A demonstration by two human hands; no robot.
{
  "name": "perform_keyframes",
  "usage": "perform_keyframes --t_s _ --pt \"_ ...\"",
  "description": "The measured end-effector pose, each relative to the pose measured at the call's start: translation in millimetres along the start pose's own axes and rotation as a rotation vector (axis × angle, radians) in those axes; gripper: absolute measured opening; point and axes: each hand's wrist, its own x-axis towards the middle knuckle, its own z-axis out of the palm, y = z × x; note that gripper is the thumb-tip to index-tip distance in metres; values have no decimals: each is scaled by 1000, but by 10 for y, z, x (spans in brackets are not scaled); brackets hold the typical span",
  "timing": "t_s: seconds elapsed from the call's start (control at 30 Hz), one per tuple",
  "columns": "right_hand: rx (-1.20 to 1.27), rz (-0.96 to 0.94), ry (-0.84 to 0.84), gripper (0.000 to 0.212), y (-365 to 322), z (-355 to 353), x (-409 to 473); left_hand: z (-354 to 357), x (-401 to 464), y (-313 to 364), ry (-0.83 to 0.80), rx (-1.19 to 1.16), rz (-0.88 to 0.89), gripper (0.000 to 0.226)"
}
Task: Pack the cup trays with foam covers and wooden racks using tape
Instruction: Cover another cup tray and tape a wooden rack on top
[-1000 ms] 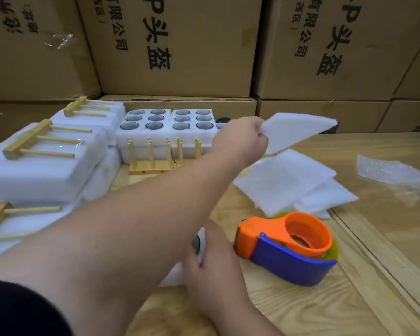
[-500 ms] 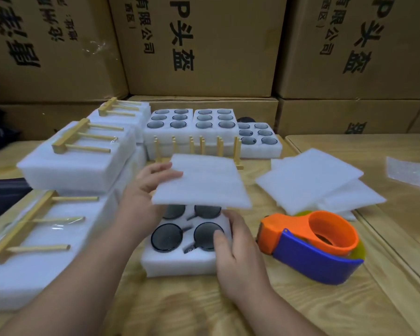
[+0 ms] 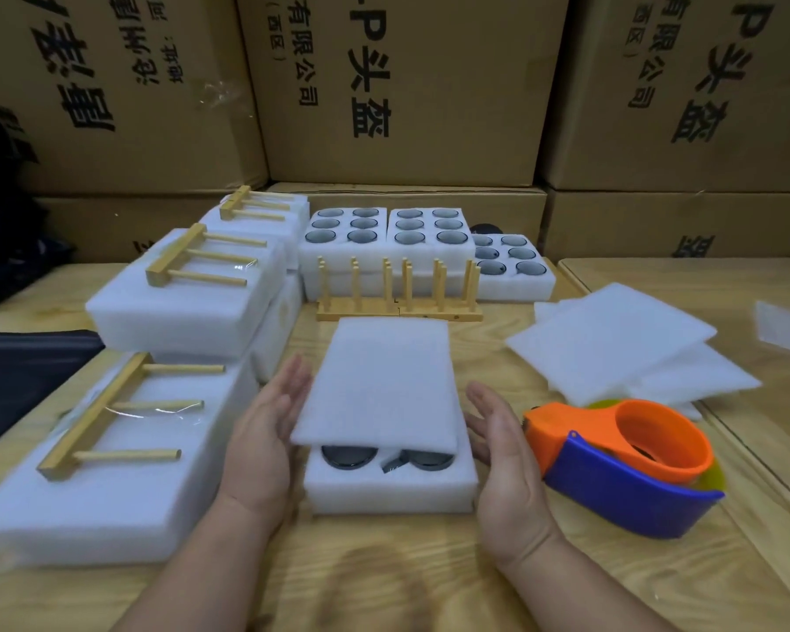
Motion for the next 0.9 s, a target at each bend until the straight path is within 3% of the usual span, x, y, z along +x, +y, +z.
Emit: perform_keyframes --t_s 0.13,0.23,0.3,0.5,0.6,0.8,0.9 --pt "-26 -30 -71 58 -53 8 2 80 -65 29 -124 149 -39 33" --pt "-32 -32 -89 65 -71 10 2 80 -102 18 -66 223 23 22" --pt "-20 -18 -78 69 -63 -4 6 66 -93 -2 -8 276 66 27" --pt "-57 -28 -91 54 -16 -27 29 82 -125 -27 -11 282 108 48" --pt "-14 -8 -51 50 15 -37 32 61 -129 -19 -26 253 98 41" --pt "10 -55 -4 37 19 -40 24 44 -145 17 -44 257 27 53" --pt "19 -25 -19 50 16 -41 30 47 -140 0 -35 315 8 44"
